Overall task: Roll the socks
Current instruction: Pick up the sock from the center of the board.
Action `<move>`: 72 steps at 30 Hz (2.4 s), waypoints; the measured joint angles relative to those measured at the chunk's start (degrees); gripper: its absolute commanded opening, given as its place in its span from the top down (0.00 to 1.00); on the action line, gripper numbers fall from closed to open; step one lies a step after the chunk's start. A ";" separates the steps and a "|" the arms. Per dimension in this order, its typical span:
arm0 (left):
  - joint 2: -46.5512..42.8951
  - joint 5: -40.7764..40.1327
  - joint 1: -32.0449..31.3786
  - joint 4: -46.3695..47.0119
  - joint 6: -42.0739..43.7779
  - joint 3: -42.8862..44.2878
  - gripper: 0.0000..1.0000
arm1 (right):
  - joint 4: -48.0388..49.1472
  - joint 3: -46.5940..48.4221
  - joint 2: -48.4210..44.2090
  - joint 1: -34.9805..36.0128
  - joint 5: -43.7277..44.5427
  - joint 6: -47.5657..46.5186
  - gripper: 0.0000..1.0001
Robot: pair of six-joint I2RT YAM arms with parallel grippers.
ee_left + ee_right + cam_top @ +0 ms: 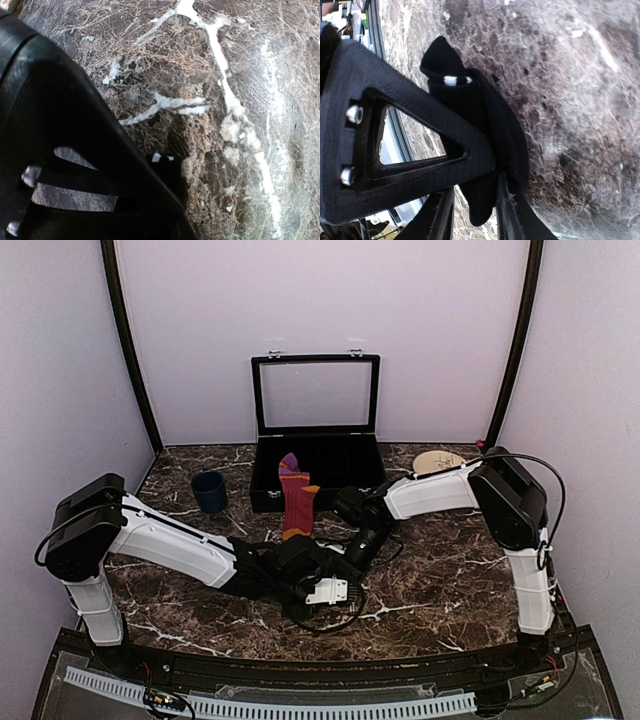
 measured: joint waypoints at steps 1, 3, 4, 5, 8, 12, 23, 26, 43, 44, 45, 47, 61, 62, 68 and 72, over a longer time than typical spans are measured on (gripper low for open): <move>0.04 0.22 0.09 -0.15 0.00 0.13 0.88 | 0.24 -0.24 -0.15 -0.07 -0.02 0.20 0.66; 0.11 0.85 0.31 -0.46 0.02 0.33 0.88 | 1.16 -1.09 -0.68 -0.24 -0.20 0.31 0.61; 0.17 1.25 0.48 -0.63 0.04 0.48 0.88 | 1.70 -1.53 -0.94 -0.31 -0.28 0.35 0.53; 0.20 1.57 0.59 -0.76 0.04 0.59 0.88 | 2.05 -1.86 -1.14 -0.39 -0.44 0.63 0.43; 0.33 2.84 1.22 -1.44 0.09 1.05 0.89 | 2.95 -3.06 -2.54 -0.81 -1.25 1.38 0.00; -1.14 6.49 1.51 -1.62 2.10 1.44 0.89 | 3.65 -4.90 -5.18 -2.32 -2.51 -1.66 0.00; 0.48 10.54 2.03 -1.75 3.23 2.12 0.90 | 8.74 -9.07 -7.34 -2.54 -2.38 -2.23 0.00; 0.57 10.71 2.03 -2.01 3.48 2.25 0.91 | 10.51 -10.43 -8.09 -2.60 -2.32 -1.55 0.00; 0.70 9.57 4.85 -5.09 0.28 3.69 0.96 | 21.81 -20.00 -15.41 -5.81 7.13 10.86 0.00; 0.70 9.38 4.98 -5.53 0.04 3.82 0.96 | 22.80 -20.83 -16.02 -5.88 8.17 11.89 0.00; 0.70 9.20 5.07 -5.70 -0.15 3.89 0.96 | 23.54 -21.51 -16.57 -5.97 8.79 12.72 0.00; 0.50 8.63 5.33 -6.32 -0.52 3.96 0.98 | 25.46 -23.15 -17.70 -6.34 10.03 14.60 0.00; -3.41 6.29 8.81 -16.02 -2.54 5.33 1.00 | 35.87 -30.01 -20.96 -9.86 17.22 25.55 0.70; -3.76 6.36 9.16 -16.61 -2.75 5.88 1.00 | 35.78 -30.34 -21.05 -10.05 17.90 25.92 0.80; -6.97 6.10 11.78 -18.78 -4.50 10.23 1.00 | 35.47 -33.00 -22.56 -10.95 24.04 28.48 1.00; -7.69 4.55 13.62 -20.22 -6.05 14.69 1.00 | 34.80 -33.20 -24.30 -10.95 28.04 28.72 1.00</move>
